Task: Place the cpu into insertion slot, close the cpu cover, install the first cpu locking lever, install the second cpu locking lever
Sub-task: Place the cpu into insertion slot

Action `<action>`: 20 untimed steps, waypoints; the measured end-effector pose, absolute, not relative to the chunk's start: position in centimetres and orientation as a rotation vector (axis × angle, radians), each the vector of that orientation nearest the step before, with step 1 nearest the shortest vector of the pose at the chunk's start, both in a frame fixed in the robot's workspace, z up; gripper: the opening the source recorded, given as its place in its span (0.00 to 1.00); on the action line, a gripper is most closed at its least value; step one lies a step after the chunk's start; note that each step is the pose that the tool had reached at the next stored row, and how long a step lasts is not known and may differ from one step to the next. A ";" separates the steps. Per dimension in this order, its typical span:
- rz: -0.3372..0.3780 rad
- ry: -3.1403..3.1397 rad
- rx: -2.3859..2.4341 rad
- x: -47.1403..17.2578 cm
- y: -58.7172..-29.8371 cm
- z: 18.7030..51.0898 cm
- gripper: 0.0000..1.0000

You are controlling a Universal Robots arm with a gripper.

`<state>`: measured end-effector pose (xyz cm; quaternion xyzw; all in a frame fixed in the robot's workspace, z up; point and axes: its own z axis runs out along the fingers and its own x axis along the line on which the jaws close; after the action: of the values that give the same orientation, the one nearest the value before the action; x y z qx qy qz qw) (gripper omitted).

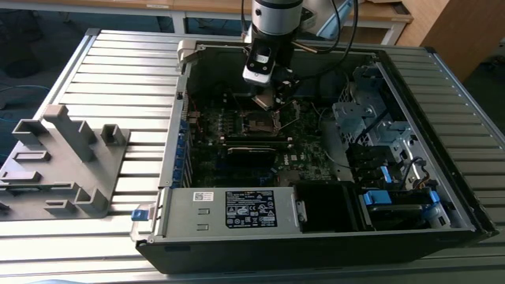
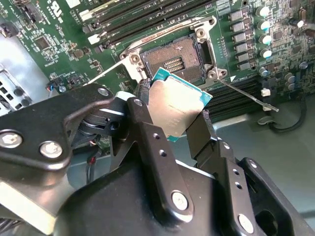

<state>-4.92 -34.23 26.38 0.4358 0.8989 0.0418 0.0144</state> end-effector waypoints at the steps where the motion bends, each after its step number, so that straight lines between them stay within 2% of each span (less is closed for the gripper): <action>1: 0.130 2.798 1.357 -4.9 -34.2 26.4 0.54; 20: 0.128 2.740 1.464 -4.9 -34.2 26.3 0.54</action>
<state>-4.92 -34.22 26.34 0.4706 0.8812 0.0412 0.0161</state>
